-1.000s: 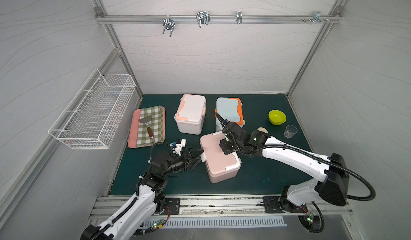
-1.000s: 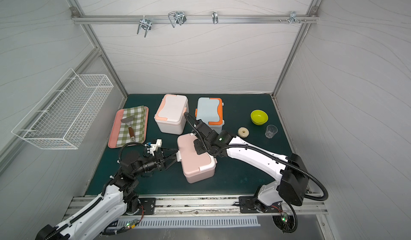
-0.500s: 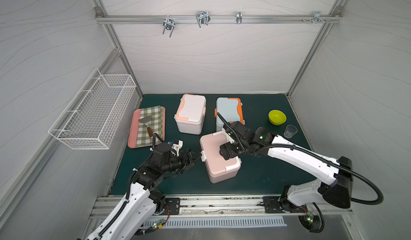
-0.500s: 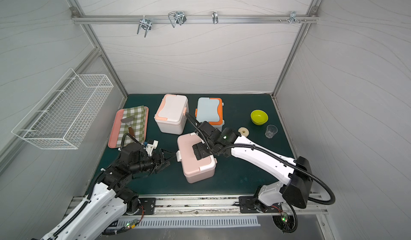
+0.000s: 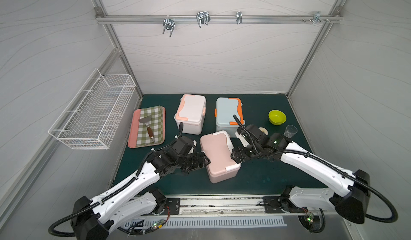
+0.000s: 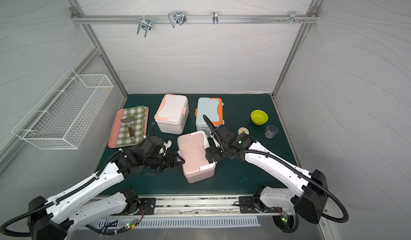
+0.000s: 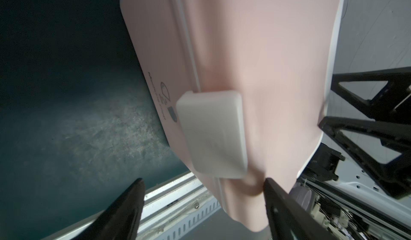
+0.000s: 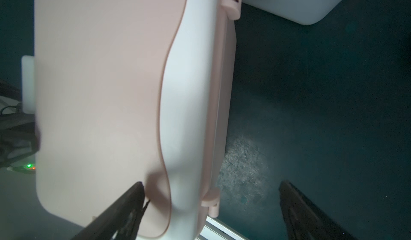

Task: Open first aid kits and take out gauze
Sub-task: Open the fastener of the first aid kit.

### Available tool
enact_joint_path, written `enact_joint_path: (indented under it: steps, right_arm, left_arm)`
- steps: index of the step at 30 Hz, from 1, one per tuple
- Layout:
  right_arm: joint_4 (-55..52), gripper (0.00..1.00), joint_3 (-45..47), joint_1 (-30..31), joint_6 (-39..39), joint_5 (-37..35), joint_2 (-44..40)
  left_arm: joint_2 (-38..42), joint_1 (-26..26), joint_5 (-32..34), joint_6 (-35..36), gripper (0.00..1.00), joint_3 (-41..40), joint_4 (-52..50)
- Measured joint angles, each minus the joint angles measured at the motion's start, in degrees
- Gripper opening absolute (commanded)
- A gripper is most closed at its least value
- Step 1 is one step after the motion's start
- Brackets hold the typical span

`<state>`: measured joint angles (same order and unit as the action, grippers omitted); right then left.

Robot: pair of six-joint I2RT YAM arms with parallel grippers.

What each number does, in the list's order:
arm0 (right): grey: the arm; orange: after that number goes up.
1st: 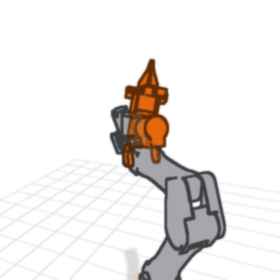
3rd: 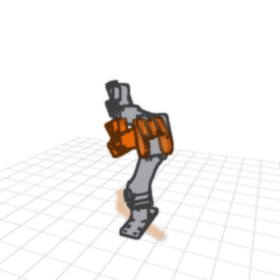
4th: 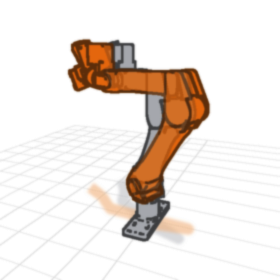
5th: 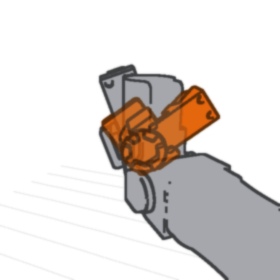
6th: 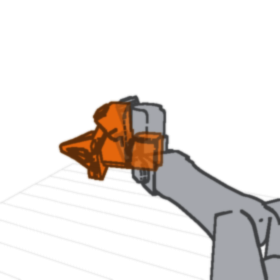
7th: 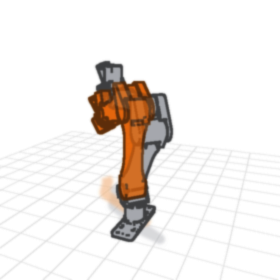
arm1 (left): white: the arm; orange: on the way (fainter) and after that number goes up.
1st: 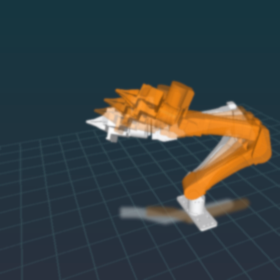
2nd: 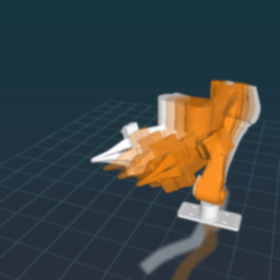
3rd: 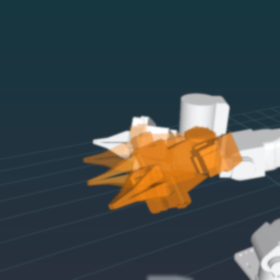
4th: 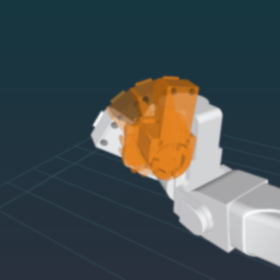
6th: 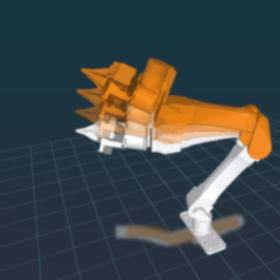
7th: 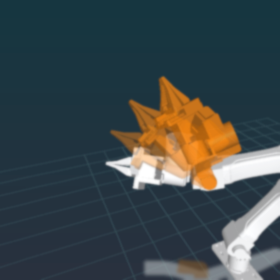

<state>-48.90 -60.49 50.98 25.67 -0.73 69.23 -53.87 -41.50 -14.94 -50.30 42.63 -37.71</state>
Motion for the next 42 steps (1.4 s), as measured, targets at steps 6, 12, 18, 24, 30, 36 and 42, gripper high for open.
enact_joint_path:
  steps: [6, 12, 18, 24, 30, 36, 42]
  right_arm:
    - [0.5, 0.95, 0.5, 0.0, -0.7, 1.3, -0.7]
    - [0.8, 0.95, 0.8, -0.3, -1.5, 2.1, -0.8]
    - [1.6, 0.95, 1.6, -0.5, -1.7, 2.9, -0.9]
    - [1.9, 0.95, 1.8, -0.9, -1.8, 3.3, -1.2]
    - [1.8, 0.95, 1.7, -1.4, -2.2, 3.5, -1.5]
    - [2.2, 0.88, 1.8, -5.0, -2.0, 7.4, -4.7]
    - [6.3, 0.7, 5.2, -13.4, -0.7, 18.9, -8.7]
  left_arm:
    - [0.4, -0.1, 3.4, 0.8, 0.76, 0.5, -1.2]
    - [1.4, 1.1, 5.1, 0.8, 0.68, 0.5, -4.3]
    - [5.0, 4.5, 5.2, 0.8, 0.66, -1.5, -5.7]
    - [4.8, 7.8, 3.8, 0.8, 0.65, -4.9, -5.7]
    - [3.0, 9.2, 0.6, 0.8, 0.64, -6.0, -4.3]
    - [7.1, 9.3, -1.0, 0.8, 0.64, -3.1, -7.3]
    - [9.1, 9.5, -5.4, -0.4, 0.63, 2.6, -5.6]
